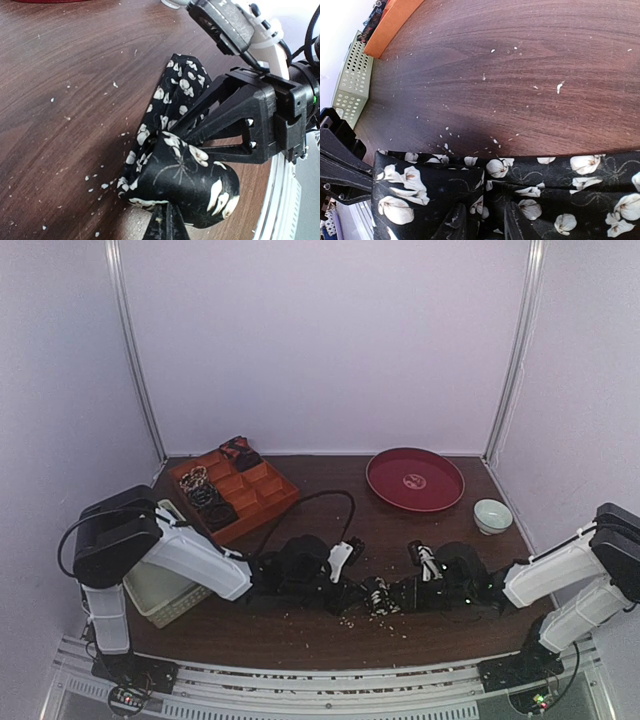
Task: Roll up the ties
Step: Roll the tie at the center of the board.
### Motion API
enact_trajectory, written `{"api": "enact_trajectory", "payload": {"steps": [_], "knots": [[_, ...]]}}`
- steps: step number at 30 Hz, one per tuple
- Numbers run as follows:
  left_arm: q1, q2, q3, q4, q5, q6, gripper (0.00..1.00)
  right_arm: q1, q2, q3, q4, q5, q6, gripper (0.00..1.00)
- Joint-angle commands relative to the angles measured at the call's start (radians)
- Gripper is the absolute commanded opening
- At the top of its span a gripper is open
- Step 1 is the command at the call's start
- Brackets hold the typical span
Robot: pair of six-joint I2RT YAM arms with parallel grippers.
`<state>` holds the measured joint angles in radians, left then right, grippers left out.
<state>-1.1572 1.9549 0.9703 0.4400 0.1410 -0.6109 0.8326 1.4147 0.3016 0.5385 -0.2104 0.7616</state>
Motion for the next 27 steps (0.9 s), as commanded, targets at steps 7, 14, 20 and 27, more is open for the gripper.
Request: {"api": "enact_trajectory", "payload": {"steps": [7, 14, 20, 27], "knots": [[0.002, 0.022, 0.045, -0.004, 0.022, 0.022, 0.02, -0.002, -0.053, 0.004, -0.106, 0.079, -0.029, 0.29], [0.002, 0.034, 0.054, -0.011, 0.017, 0.024, 0.02, -0.003, -0.106, 0.003, -0.157, 0.138, -0.023, 0.30], [0.002, 0.040, 0.067, -0.015, 0.019, 0.025, 0.02, -0.002, -0.143, 0.007, -0.186, 0.174, -0.025, 0.31], [0.002, 0.045, 0.077, -0.020, 0.019, 0.026, 0.03, -0.002, -0.192, 0.008, -0.208, 0.186, -0.022, 0.31]]}}
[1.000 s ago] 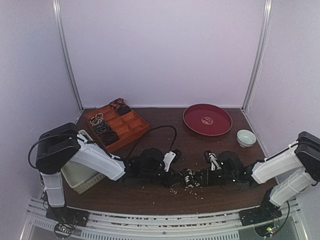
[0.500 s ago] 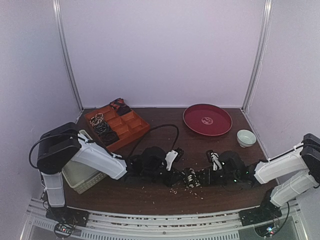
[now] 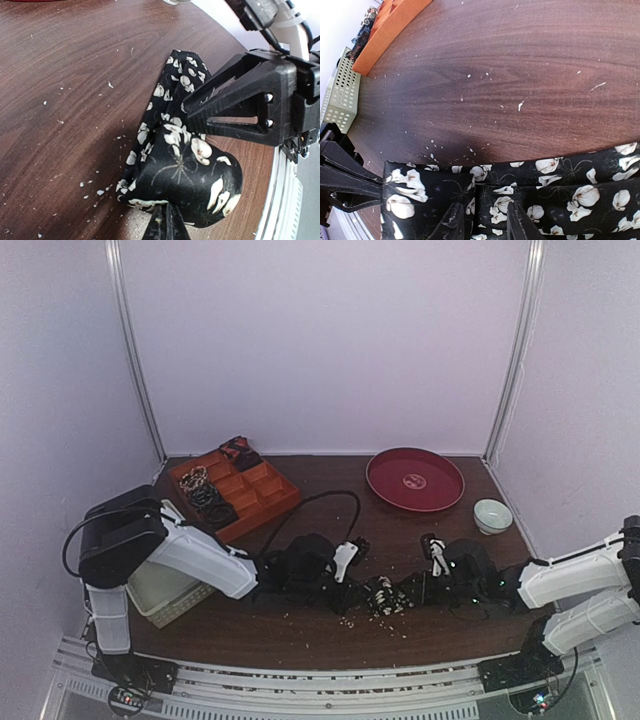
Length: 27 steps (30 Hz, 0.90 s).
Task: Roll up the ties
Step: Roll the tie at the center of the board.
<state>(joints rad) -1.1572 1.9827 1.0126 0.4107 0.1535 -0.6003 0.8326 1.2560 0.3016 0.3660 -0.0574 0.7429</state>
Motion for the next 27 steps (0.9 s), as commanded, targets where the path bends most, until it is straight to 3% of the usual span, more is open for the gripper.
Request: {"api": "enact_trajectory", "payload": {"steps": [1, 13, 27], "knots": [[0.002, 0.018, 0.036, 0.008, 0.006, 0.016, 0.03, -0.003, -0.039, 0.007, -0.036, 0.029, -0.004, 0.30], [0.002, 0.009, 0.066, -0.015, 0.014, 0.018, 0.02, 0.032, 0.080, -0.009, 0.160, -0.137, 0.047, 0.23], [-0.019, -0.077, -0.015, -0.050, -0.052, -0.020, 0.02, 0.072, 0.180, -0.005, 0.281, -0.176, 0.082, 0.22]]}}
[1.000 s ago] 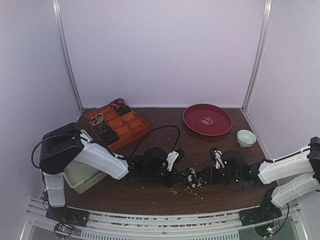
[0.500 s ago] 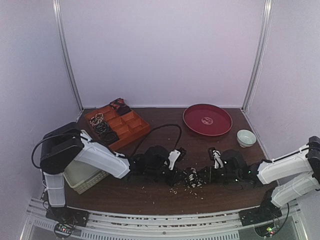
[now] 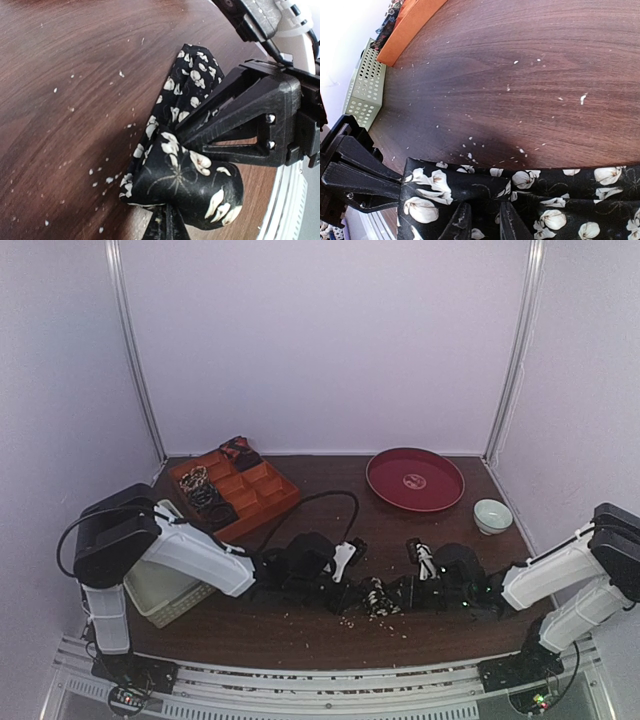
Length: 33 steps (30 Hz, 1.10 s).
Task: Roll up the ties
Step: Roll the tie at the center of the board.
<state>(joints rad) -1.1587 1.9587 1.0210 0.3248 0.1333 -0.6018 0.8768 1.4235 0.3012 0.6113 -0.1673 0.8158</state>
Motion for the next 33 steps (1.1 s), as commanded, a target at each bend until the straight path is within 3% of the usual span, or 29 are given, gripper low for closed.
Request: {"api": "enact_trajectory", "payload": {"steps": [1, 12, 27, 33], "knots": [[-0.020, -0.061, -0.027, 0.036, -0.043, -0.019, 0.03, 0.029, 0.010, -0.006, 0.035, -0.066, 0.010, 0.22], [-0.022, -0.011, 0.032, 0.027, -0.011, -0.001, 0.04, 0.027, -0.025, 0.008, -0.097, 0.037, -0.049, 0.23], [-0.026, 0.042, 0.094, 0.005, 0.018, 0.028, 0.13, 0.014, -0.054, -0.023, -0.110, 0.114, -0.067, 0.22], [-0.026, 0.054, 0.117, -0.017, 0.015, 0.039, 0.16, 0.003, -0.084, -0.033, -0.145, 0.163, -0.076, 0.27]]}}
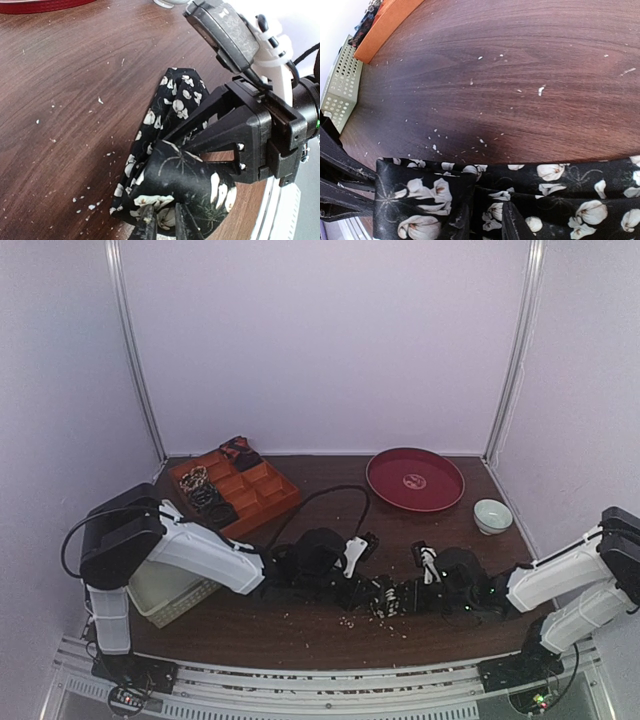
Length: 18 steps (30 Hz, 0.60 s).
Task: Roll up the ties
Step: Roll the tie at the center of the board.
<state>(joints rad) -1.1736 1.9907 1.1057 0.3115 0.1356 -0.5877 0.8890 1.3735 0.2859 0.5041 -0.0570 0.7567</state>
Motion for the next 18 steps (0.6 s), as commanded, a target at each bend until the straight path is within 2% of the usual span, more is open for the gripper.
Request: {"api": "enact_trajectory", "payload": {"steps": [1, 10, 18], "knots": [[-0.011, 0.023, 0.036, -0.006, 0.015, 0.027, 0.16, -0.010, -0.042, -0.021, -0.044, 0.062, -0.017, 0.29], [-0.011, 0.035, 0.068, -0.030, 0.018, 0.038, 0.18, -0.024, -0.108, -0.031, -0.098, 0.124, -0.021, 0.36], [-0.010, 0.050, 0.106, -0.043, 0.018, 0.051, 0.18, -0.030, -0.247, -0.017, -0.218, 0.175, -0.016, 0.47]]}}
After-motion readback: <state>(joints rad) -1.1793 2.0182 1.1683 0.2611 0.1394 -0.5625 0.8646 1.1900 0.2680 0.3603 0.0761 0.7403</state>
